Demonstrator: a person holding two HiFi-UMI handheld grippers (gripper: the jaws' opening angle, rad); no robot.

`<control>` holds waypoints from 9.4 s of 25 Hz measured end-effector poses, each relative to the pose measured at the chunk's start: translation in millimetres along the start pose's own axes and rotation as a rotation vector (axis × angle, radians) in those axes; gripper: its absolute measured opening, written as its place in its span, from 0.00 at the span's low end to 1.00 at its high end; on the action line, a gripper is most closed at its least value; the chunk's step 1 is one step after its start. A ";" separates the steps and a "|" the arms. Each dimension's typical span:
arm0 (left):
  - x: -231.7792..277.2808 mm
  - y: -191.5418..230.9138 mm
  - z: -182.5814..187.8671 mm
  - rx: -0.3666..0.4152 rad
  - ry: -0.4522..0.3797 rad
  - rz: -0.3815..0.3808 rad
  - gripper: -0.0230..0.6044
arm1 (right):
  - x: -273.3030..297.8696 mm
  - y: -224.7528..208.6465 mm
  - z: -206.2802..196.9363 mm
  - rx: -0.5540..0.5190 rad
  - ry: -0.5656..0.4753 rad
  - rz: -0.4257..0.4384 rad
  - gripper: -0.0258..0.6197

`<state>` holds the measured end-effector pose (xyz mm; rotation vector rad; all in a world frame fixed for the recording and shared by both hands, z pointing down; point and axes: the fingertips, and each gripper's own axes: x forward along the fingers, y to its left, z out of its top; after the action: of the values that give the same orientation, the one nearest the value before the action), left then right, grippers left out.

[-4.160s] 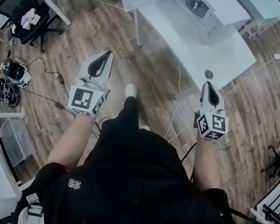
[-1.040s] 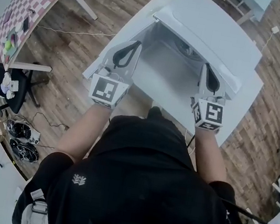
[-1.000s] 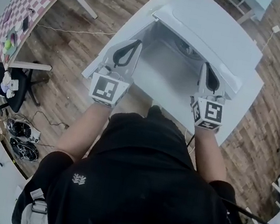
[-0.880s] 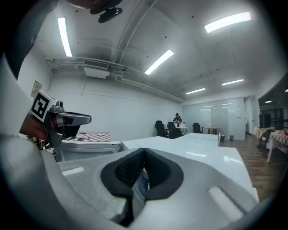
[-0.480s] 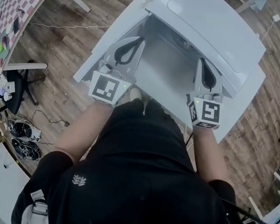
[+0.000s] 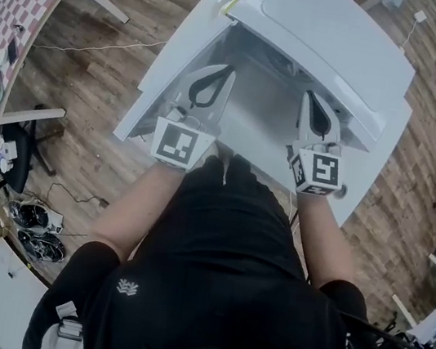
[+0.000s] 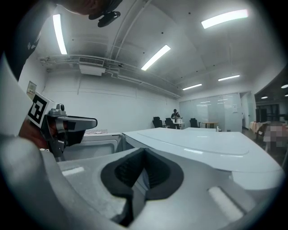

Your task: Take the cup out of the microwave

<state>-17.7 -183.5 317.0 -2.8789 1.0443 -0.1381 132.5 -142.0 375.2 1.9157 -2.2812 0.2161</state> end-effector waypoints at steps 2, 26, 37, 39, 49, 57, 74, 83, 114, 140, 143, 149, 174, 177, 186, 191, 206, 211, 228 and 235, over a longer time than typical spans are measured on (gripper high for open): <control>4.3 -2.4 -3.6 0.017 -0.007 -0.015 0.04 | 6.6 1.3 -1.9 -0.007 0.003 0.002 0.04; 43.7 -10.2 -103.9 0.037 0.042 -0.056 0.04 | 65.1 -10.5 -84.8 0.015 0.006 -0.037 0.04; 54.9 -10.2 -117.0 0.054 0.069 -0.046 0.04 | 84.8 -11.9 -97.5 0.015 -0.003 0.006 0.16; 56.7 -10.5 -120.7 0.047 0.078 -0.043 0.04 | 88.0 -14.8 -102.7 0.031 0.002 0.002 0.21; 59.5 -10.8 -130.5 0.027 0.085 -0.035 0.04 | 100.1 -23.6 -115.4 0.002 0.021 -0.041 0.42; 67.5 -8.3 -139.7 0.029 0.101 -0.044 0.04 | 117.4 -30.7 -124.4 0.014 0.042 -0.053 0.49; 90.0 -0.5 -146.0 0.018 0.091 -0.044 0.04 | 149.4 -39.7 -129.9 0.003 0.027 -0.064 0.55; 100.5 2.6 -150.1 0.009 0.100 -0.044 0.04 | 160.7 -45.7 -133.5 0.002 0.019 -0.072 0.56; 53.6 11.8 -182.6 -0.041 0.163 -0.023 0.04 | 187.3 -48.0 -130.7 0.003 0.010 -0.087 0.63; 37.1 13.8 -176.2 -0.044 0.158 -0.003 0.04 | 195.3 -48.8 -135.1 -0.024 0.065 -0.080 0.65; 36.2 13.8 -173.8 -0.043 0.156 -0.002 0.04 | 188.8 -47.3 -136.0 -0.022 0.065 -0.080 0.65; 35.3 5.0 -169.4 -0.029 0.150 -0.019 0.04 | 175.6 -46.8 -133.4 -0.021 0.050 -0.076 0.65; 14.9 -10.3 -125.5 0.011 0.097 -0.028 0.04 | 97.7 -13.4 -119.9 -0.046 0.061 -0.002 0.65; 11.6 -10.1 -115.5 0.029 0.084 -0.037 0.04 | 86.1 -3.0 -117.7 -0.045 0.063 0.010 0.65; 2.3 -9.4 -87.2 0.045 0.045 -0.047 0.04 | 55.9 29.0 -106.5 -0.041 0.070 0.061 0.65; -0.9 -5.9 -70.8 0.041 0.015 -0.036 0.04 | 39.4 34.3 -93.8 -0.048 0.064 0.073 0.65; -0.9 -4.2 -18.1 0.032 -0.003 -0.057 0.04 | -8.6 22.5 -33.7 -0.078 0.055 0.080 0.65; 9.4 -5.4 7.0 0.020 -0.037 -0.076 0.04 | -17.4 11.2 -7.0 -0.083 0.047 0.096 0.65; 13.0 32.0 61.0 0.042 -0.037 -0.031 0.04 | -27.8 -14.9 74.2 -0.056 -0.010 0.122 0.65; 14.8 43.0 66.5 0.062 -0.032 0.001 0.04 | -34.1 -27.1 75.4 -0.052 -0.004 0.117 0.65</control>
<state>-26.3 -223.2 247.4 -2.8159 1.0174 -0.1213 163.1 -129.5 294.6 1.7617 -2.3792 0.1649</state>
